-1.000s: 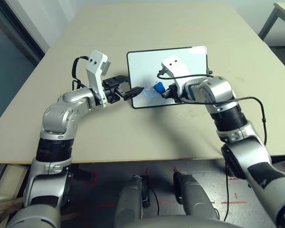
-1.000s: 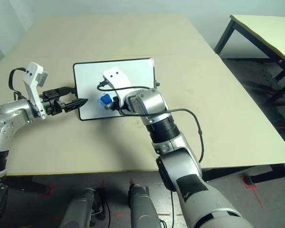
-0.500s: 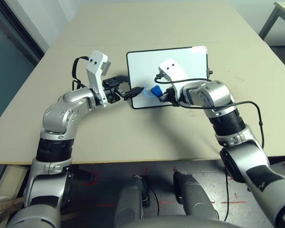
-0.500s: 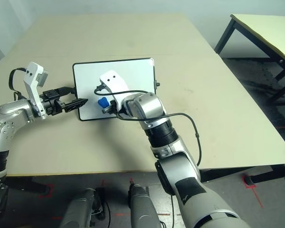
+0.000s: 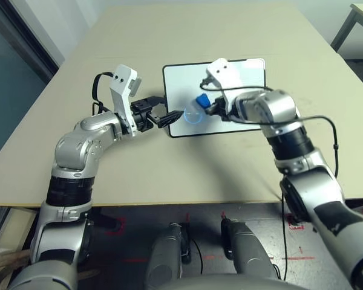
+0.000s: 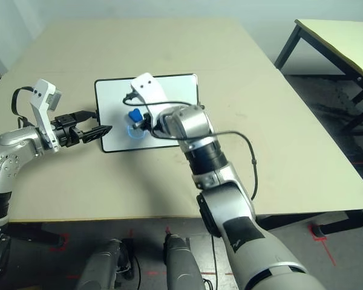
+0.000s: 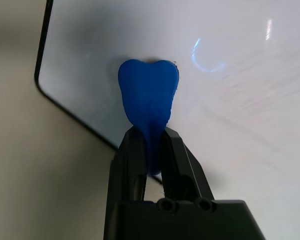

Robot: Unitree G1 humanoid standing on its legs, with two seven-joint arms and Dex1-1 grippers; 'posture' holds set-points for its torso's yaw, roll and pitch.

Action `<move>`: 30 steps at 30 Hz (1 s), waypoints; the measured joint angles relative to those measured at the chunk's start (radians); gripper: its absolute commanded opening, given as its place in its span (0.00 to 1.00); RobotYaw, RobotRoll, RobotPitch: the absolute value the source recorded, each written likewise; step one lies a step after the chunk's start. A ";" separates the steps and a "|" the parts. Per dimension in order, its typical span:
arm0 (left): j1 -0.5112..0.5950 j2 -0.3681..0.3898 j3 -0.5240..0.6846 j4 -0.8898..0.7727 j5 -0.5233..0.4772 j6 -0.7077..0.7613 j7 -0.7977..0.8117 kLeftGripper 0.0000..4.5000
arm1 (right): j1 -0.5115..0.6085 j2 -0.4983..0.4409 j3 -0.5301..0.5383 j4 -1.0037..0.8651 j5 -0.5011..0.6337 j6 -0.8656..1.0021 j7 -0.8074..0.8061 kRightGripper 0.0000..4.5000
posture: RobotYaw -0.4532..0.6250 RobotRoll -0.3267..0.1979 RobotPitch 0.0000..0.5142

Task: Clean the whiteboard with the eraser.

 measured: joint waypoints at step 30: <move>-0.111 -0.104 0.260 0.590 0.159 -0.612 0.371 1.00 | -0.010 -0.238 -0.576 0.295 -0.008 -0.145 -0.299 0.09 | 0.34 0.62 0.24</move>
